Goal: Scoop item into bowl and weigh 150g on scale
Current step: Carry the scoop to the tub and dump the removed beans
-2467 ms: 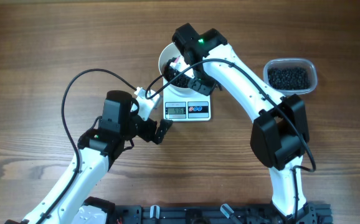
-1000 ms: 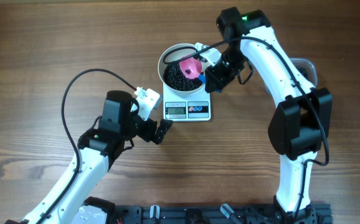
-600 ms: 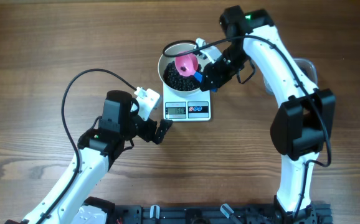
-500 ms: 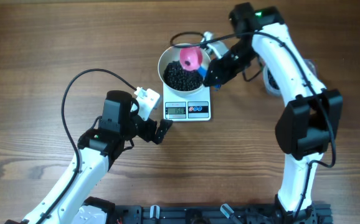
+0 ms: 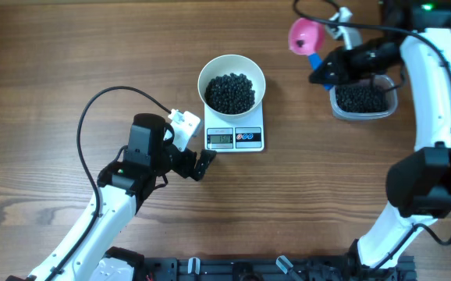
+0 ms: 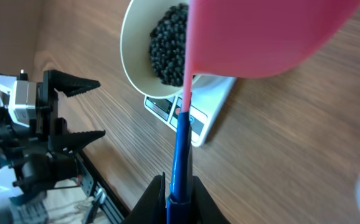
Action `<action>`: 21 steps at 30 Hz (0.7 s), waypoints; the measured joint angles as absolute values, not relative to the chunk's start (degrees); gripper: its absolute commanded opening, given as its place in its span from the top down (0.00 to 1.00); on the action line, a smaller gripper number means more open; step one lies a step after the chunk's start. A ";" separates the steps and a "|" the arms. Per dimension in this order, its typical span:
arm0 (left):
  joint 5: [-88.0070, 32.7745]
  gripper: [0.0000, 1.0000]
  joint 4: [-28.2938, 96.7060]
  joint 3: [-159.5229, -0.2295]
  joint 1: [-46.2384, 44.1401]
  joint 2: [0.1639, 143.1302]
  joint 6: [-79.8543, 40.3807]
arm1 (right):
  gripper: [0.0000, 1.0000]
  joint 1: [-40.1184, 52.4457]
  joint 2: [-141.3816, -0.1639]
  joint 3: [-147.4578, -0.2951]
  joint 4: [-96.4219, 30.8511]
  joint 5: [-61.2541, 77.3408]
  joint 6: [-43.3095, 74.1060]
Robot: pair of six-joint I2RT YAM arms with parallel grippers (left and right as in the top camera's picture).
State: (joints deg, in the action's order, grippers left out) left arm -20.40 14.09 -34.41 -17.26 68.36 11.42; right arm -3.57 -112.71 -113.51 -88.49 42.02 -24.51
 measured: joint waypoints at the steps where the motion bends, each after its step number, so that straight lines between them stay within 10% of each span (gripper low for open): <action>1: -20.38 0.00 14.09 -34.41 -17.26 68.36 11.42 | 0.96 -4.89 -112.51 -113.54 -89.67 42.02 -24.53; 21: -20.38 0.00 14.09 -34.41 -17.26 68.36 11.42 | 0.96 -13.96 -112.25 -110.28 -91.39 24.93 -24.23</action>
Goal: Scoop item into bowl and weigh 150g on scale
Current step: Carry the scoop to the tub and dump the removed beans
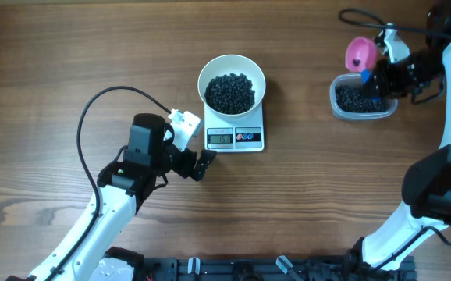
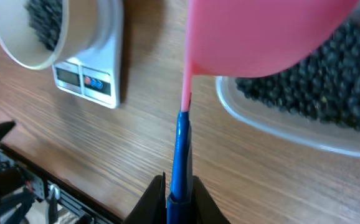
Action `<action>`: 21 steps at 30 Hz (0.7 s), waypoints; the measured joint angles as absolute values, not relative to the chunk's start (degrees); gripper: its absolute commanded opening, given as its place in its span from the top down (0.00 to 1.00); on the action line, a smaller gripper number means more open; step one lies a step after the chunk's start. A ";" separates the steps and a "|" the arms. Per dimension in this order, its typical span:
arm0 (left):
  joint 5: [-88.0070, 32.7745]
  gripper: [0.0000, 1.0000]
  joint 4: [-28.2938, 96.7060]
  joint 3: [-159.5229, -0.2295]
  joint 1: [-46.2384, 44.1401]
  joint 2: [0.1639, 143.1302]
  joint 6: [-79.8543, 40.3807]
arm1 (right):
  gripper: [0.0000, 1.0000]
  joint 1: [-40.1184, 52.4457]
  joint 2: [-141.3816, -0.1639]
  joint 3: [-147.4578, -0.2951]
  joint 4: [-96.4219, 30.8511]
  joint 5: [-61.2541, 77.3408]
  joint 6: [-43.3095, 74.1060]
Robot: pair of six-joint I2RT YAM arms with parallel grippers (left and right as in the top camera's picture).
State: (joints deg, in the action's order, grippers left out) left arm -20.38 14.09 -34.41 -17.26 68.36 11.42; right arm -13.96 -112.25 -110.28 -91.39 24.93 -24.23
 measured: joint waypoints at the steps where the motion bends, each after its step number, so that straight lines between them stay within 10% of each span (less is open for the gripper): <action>1: -20.38 0.00 14.09 -34.41 -17.26 68.36 11.42 | 0.96 -14.06 -112.25 -109.08 -91.05 24.23 -24.05; 21: -20.38 0.00 14.09 -34.41 -17.26 68.36 11.42 | 0.96 -5.82 -112.25 -101.69 -86.35 -9.30 -5.32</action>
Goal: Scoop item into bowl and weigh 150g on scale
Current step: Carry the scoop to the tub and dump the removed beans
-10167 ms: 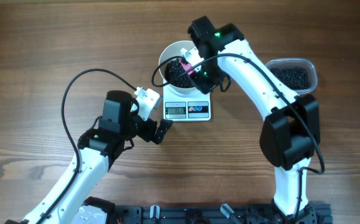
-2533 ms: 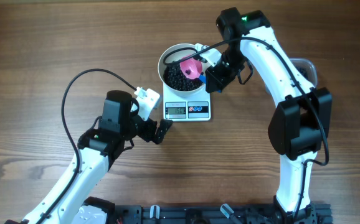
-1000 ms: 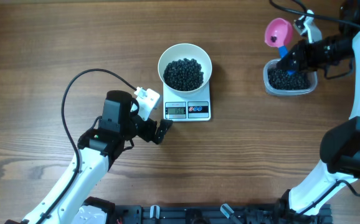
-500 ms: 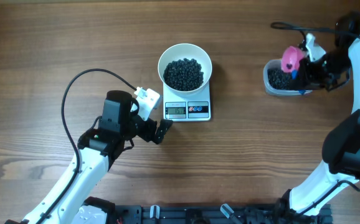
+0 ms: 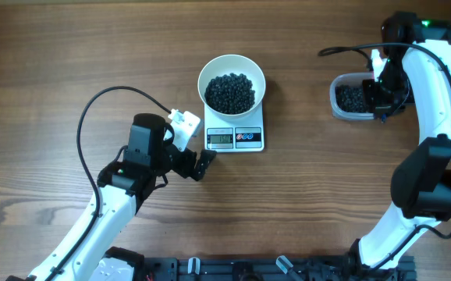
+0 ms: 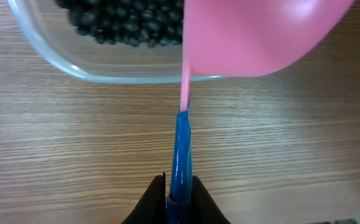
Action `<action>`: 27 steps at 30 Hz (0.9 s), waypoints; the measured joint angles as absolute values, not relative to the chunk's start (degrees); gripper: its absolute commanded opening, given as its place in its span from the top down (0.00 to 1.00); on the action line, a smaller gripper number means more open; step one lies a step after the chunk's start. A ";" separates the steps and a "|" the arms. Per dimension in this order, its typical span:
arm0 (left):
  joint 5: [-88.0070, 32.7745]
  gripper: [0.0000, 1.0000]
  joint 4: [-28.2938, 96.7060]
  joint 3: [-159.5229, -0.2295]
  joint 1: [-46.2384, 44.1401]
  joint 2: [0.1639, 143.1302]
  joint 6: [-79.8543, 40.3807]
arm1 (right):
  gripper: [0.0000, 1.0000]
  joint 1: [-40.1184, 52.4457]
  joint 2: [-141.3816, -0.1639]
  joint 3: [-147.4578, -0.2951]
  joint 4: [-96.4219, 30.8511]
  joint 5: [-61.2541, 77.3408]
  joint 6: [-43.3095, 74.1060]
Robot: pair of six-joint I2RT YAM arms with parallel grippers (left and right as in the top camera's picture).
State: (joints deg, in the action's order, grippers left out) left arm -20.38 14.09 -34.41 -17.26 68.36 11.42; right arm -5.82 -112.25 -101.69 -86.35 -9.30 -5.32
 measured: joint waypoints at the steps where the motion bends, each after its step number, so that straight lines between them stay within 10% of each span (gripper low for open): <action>1: -20.40 0.00 14.09 -34.41 -17.26 68.36 11.42 | 0.96 -5.82 -112.25 -101.69 -86.52 -10.09 -4.71; 27: -20.38 0.00 14.09 -34.41 -17.26 68.36 11.42 | 0.96 -2.92 -112.25 -101.69 -84.09 -10.39 -6.31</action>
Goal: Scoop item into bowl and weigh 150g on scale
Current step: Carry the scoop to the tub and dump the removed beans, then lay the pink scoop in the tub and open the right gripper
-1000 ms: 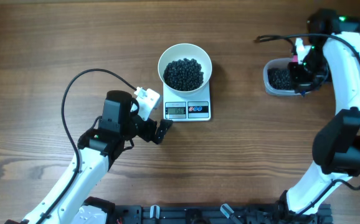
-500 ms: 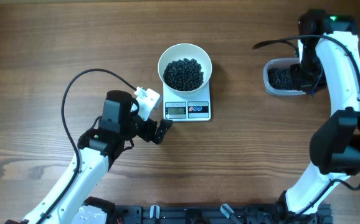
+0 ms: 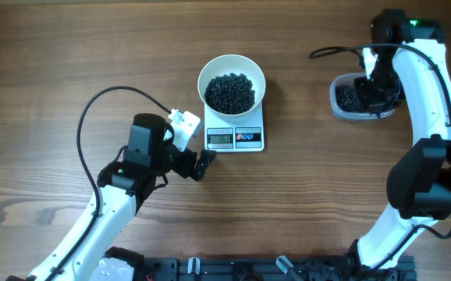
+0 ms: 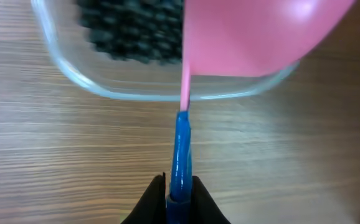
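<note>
A white bowl [image 3: 232, 83] heaped with black beans sits on the white scale [image 3: 235, 138] at the table's middle. At the far right stands a clear tub [image 3: 358, 98] of black beans [image 4: 130, 28]. My right gripper [image 4: 180, 190] is shut on the blue handle [image 4: 182, 149] of a pink scoop [image 4: 255, 34], which hangs over the tub's near rim [image 4: 136, 93]. In the overhead view the arm hides the scoop. My left gripper [image 3: 203, 164] rests open just left of the scale's front corner, holding nothing.
The left arm's black cable [image 3: 108, 101] loops over the table left of the bowl. The right arm [image 3: 428, 101] runs down the right edge. A black rail [image 3: 249, 269] lines the near edge.
My right gripper with the scoop has shifted a little further over the bean tub, whose rim now lies lower in the wrist view. The left arm, bowl and scale are unchanged.
The right gripper held the pink scoop between the bowl and the tub, near the scale. Then it was above the tub's edge. Then it was turned over the tub's right side, and now it sits slightly further over the beans. The left arm stayed still.
</note>
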Action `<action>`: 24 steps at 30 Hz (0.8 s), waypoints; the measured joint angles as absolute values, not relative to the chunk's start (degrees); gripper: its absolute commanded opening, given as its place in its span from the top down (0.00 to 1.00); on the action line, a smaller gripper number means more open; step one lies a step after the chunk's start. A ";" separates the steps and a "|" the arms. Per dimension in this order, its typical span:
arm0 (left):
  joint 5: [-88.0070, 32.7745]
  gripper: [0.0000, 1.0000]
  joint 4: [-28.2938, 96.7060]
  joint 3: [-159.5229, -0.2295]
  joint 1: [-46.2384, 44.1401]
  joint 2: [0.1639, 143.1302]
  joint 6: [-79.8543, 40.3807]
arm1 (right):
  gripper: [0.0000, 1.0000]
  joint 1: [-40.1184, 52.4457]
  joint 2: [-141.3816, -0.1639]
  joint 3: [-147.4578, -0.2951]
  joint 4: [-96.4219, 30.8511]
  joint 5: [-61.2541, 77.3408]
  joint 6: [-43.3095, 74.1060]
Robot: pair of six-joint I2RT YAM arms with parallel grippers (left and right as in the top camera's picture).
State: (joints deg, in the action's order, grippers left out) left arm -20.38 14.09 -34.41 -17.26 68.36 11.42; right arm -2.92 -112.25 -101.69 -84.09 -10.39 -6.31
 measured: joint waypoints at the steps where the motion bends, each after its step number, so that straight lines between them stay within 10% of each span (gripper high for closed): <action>1: -20.38 0.00 14.09 -34.41 -17.26 68.36 11.44 | 0.96 -2.92 -112.25 -101.69 -83.79 -8.01 -6.96; 24: -20.40 0.00 14.06 -34.41 -17.26 68.36 11.42 | 0.96 -13.98 -107.02 -104.01 -85.71 32.18 -8.45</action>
State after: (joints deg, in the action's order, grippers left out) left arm -20.40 14.06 -34.41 -17.26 68.36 11.42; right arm -13.98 -107.02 -104.01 -85.71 32.18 -8.45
